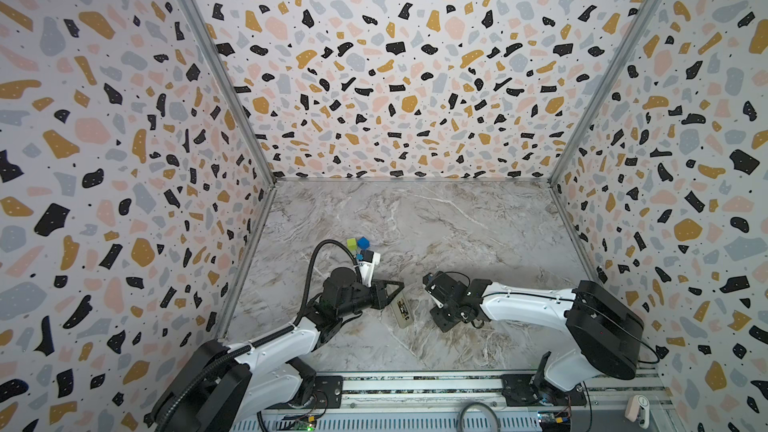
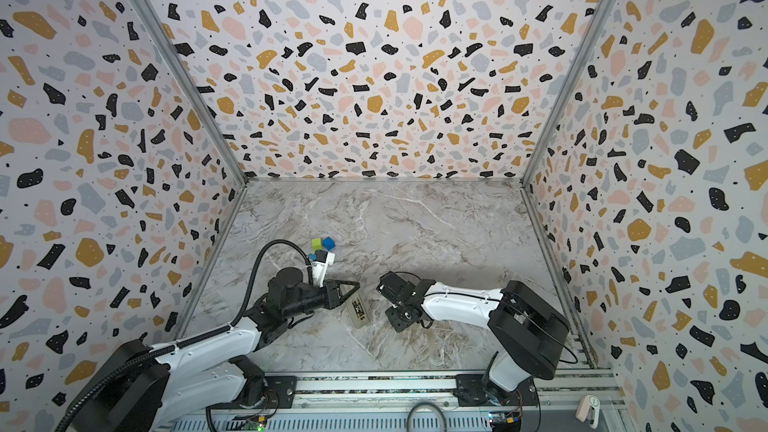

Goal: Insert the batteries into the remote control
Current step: 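Lift the beige cover with the right gripper and carry it toward the remote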

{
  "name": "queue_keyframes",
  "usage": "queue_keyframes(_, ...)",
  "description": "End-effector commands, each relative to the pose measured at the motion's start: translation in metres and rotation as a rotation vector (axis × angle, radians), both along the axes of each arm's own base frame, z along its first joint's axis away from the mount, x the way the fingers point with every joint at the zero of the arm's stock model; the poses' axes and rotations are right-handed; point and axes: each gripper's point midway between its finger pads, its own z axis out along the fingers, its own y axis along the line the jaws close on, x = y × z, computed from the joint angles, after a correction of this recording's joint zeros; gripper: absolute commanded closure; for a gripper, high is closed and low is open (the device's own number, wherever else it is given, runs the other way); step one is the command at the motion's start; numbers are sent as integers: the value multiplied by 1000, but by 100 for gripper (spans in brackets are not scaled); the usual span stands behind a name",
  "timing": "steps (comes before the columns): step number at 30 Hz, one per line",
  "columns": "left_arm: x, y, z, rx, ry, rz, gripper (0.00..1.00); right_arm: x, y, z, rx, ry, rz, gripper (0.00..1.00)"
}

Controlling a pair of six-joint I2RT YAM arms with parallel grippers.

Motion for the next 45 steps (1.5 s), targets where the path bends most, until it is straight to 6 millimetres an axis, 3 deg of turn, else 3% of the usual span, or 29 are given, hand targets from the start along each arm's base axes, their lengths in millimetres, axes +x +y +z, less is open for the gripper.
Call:
queue_keyframes(1, 4, -3, 20, -39, -72, 2, 100, -16, -12, -6, -62, 62, 0, 55)
queue_keyframes(15, 8, -1, 20, -36, -77, 27, 100, -21, -14, -10, -81, 70, 12, 69)
queue_keyframes(23, 16, -1, 28, -72, -92, 63, 100, -17, -1, 6, -36, -5, 64, 78)
queue_keyframes(33, 25, 5, 41, -141, -110, 141, 100, -5, 23, 76, 160, -185, 95, 92)
queue_keyframes(41, 28, 6, 46, -168, -97, 163, 100, -4, 43, 134, 309, -294, 164, 97)
queue_keyframes(45, 29, 6, 45, -177, -91, 167, 100, 3, 57, 145, 308, -306, 185, 98)
